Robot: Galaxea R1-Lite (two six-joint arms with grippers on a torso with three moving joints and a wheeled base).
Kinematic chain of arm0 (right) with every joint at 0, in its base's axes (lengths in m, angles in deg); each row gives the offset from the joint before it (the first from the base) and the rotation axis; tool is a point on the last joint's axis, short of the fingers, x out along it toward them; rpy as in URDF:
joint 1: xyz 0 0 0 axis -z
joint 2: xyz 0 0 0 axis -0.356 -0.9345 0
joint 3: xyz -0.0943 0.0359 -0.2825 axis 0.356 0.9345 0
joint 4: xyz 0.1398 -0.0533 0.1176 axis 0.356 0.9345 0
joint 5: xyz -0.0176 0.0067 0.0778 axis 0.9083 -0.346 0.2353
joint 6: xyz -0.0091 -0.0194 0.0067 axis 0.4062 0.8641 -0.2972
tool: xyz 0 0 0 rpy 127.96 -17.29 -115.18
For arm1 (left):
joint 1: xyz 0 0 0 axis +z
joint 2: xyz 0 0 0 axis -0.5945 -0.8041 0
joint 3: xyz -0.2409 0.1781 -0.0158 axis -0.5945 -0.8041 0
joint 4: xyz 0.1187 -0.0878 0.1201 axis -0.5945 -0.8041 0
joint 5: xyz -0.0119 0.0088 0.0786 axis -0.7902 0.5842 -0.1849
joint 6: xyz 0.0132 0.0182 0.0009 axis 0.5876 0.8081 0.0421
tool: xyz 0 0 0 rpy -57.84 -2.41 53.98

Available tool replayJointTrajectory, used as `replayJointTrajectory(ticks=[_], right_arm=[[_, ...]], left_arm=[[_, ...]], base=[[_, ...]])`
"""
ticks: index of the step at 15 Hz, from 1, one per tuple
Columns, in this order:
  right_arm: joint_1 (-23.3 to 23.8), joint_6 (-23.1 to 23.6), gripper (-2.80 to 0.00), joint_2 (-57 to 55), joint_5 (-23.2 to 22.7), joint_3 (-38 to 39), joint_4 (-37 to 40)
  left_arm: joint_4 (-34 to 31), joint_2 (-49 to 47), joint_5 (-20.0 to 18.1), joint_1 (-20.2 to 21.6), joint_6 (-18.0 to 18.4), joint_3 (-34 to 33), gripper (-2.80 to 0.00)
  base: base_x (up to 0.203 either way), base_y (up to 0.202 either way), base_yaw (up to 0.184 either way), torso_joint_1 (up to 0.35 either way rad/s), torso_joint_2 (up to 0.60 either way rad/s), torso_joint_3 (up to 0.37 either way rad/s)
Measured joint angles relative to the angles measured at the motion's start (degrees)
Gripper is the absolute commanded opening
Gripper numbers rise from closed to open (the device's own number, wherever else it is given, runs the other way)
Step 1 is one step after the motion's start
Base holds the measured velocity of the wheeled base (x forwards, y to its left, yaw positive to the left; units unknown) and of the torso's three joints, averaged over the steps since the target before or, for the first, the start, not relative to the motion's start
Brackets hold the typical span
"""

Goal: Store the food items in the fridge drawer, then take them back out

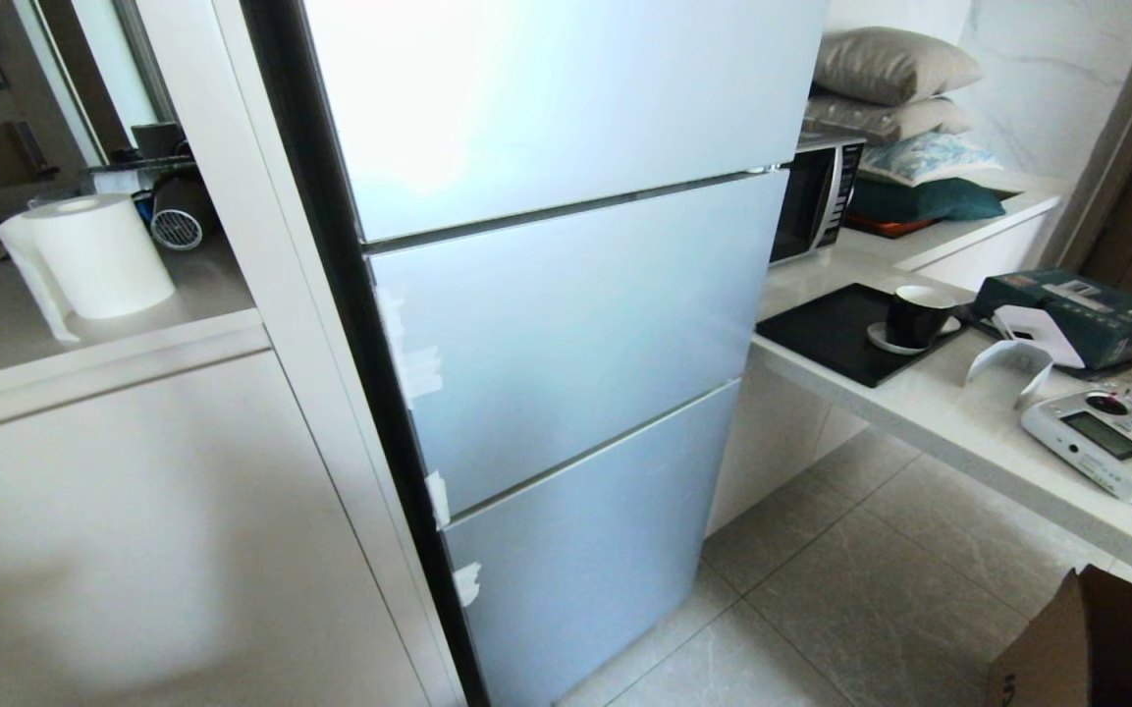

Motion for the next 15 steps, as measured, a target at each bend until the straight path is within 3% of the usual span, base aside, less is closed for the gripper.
replayJointTrajectory(ticks=[3,6,10,15], right_arm=[[0.00,-0.34,-2.80,0.00,0.06,0.00,-0.05],[0.00,0.17,-2.80,0.00,-0.09,0.00,-0.04],[0.00,1.58,-2.80,0.00,-0.21,0.00,-0.07],[0.00,1.19,-2.80,0.00,0.06,0.00,-0.05]], left_arm=[[1.65,-0.21,0.05,0.00,-2.16,4.12,-2.80],[2.56,-5.93,-4.69,-0.11,-7.21,12.23,-2.80],[8.04,-25.75,-14.34,-0.26,-20.37,18.24,-2.80],[28.14,-59.32,-19.10,-0.84,-38.74,24.67,-2.80]], base=[[0.000,0.000,0.000,0.000,0.00,0.000],[0.000,0.000,0.000,0.000,0.00,0.000],[0.000,0.000,0.000,0.000,0.00,0.000],[0.000,0.000,0.000,0.000,0.00,0.000]])
